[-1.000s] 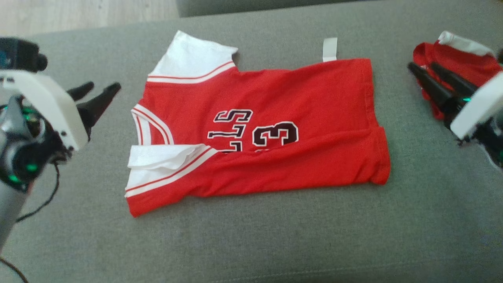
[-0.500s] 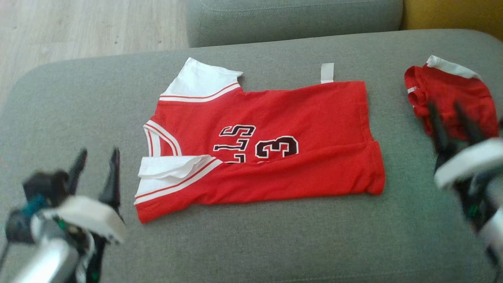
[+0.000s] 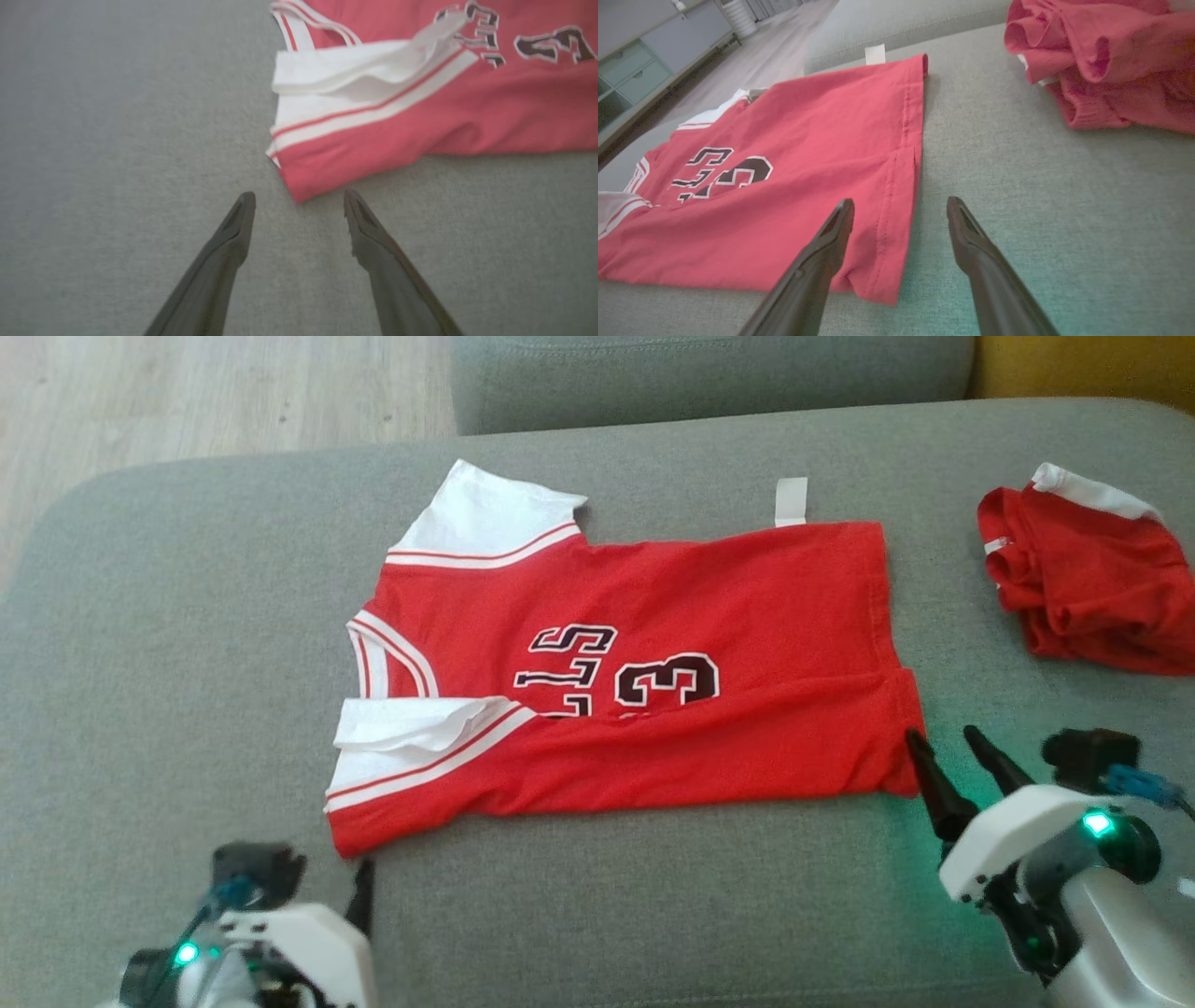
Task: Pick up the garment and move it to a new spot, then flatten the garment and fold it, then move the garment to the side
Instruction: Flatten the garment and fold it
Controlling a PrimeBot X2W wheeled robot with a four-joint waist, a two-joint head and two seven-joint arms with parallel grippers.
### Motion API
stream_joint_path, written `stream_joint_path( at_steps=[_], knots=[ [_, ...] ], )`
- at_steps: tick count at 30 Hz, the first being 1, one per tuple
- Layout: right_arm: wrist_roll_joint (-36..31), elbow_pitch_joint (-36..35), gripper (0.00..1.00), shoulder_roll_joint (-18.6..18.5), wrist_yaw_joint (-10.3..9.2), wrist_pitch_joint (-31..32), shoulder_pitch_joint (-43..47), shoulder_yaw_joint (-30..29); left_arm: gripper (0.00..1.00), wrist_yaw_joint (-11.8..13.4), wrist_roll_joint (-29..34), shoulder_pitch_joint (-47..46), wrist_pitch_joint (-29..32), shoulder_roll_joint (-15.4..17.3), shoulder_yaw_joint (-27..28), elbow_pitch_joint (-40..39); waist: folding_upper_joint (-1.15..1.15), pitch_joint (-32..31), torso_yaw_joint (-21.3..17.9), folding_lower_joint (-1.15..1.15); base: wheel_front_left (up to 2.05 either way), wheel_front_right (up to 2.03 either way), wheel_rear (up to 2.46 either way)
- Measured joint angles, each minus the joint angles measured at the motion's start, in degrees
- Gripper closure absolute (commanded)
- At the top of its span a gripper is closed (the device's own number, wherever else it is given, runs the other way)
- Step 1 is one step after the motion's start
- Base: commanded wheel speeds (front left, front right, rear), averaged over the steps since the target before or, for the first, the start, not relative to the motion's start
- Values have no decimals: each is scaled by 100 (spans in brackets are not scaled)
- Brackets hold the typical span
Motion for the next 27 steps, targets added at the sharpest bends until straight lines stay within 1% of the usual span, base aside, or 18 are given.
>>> stream_joint_path(
  at_steps=[2,5,8,12,15,20,24,25,26,27],
  knots=[
    [-270,-58,0,149,-1,339,5,-193,0,-3,0,-107,247,-86,-125,100,0,44,11,0,0,0,0],
    [-628,-175,0,348,-1,810,90,-515,0,-102,-44,-366,400,-254,-176,330,0,119,38,0,0,0,0],
    [-1010,-354,0,514,0,1266,285,-789,0,-178,-44,-592,398,-410,-242,569,0,196,60,0,0,0,0],
    [-1332,-709,0,724,0,1633,532,-1038,0,-300,-100,-706,375,-599,-246,894,0,292,77,0,0,0,0],
    [-1482,-975,0,880,0,1800,620,-1170,0,-304,-135,-774,300,-676,-229,1095,0,339,78,0,0,0,0],
    [-1629,-1348,0,980,0,1930,705,-1278,0,-304,-236,-847,236,-735,-80,1294,0,404,72,0,0,0,0],
    [-1667,-1475,0,1027,0,2029,730,-1314,0,-432,-318,-906,230,-734,-58,1330,0,436,74,0,0,0,0],
    [-1670,-1523,0,1027,0,2084,730,-1316,36,-493,-320,-912,230,-736,-64,1334,0,449,72,0,0,0,0],
    [-1670,-1524,16,1027,0,2095,730,-1316,70,-532,-322,-917,230,-739,-66,1334,0,449,72,0,0,0,0],
    [-1670,-1528,42,1027,0,2114,730,-1316,100,-550,-322,-927,231,-739,-75,1334,0,450,73,0,0,0,0]
  ],
)
